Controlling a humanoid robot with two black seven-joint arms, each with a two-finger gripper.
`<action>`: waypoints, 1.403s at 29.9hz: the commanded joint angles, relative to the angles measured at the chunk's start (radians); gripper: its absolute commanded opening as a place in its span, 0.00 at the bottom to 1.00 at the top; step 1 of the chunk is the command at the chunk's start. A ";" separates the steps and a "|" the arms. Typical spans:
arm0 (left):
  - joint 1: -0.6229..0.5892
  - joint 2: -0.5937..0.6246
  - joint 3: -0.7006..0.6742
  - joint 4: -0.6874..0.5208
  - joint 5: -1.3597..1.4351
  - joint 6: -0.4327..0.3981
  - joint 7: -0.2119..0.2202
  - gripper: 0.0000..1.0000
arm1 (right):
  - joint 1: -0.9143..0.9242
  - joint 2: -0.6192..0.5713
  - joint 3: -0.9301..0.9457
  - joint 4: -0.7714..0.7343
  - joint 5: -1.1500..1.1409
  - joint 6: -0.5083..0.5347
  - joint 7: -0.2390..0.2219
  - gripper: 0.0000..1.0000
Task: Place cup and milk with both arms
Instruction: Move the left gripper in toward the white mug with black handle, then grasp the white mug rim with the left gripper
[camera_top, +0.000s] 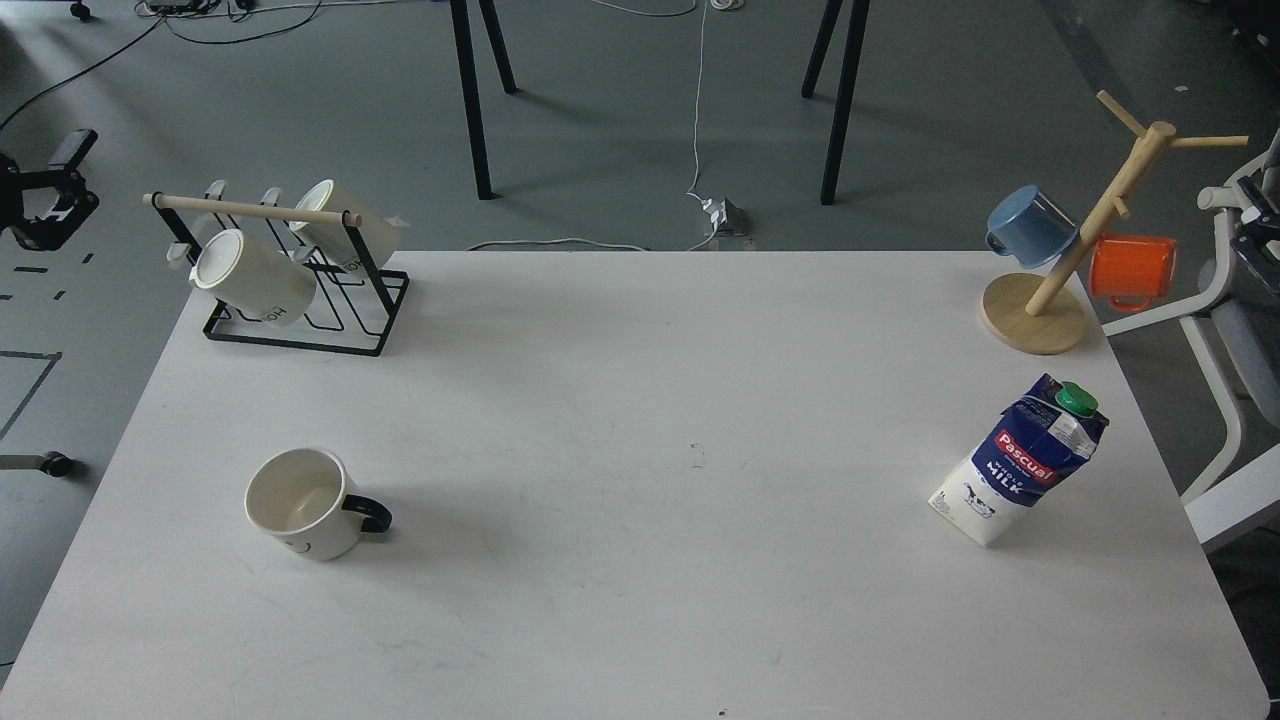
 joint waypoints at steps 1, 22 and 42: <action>0.003 -0.017 -0.001 0.002 -0.018 0.000 0.000 0.99 | -0.001 0.005 0.000 -0.001 -0.001 0.000 0.000 0.96; -0.100 0.031 0.012 -0.055 0.909 0.000 0.000 0.99 | -0.016 0.001 0.018 -0.014 0.001 0.000 0.004 0.96; 0.022 0.020 0.068 -0.181 1.931 0.000 0.000 0.99 | -0.051 0.028 0.009 -0.023 -0.001 0.000 0.004 0.96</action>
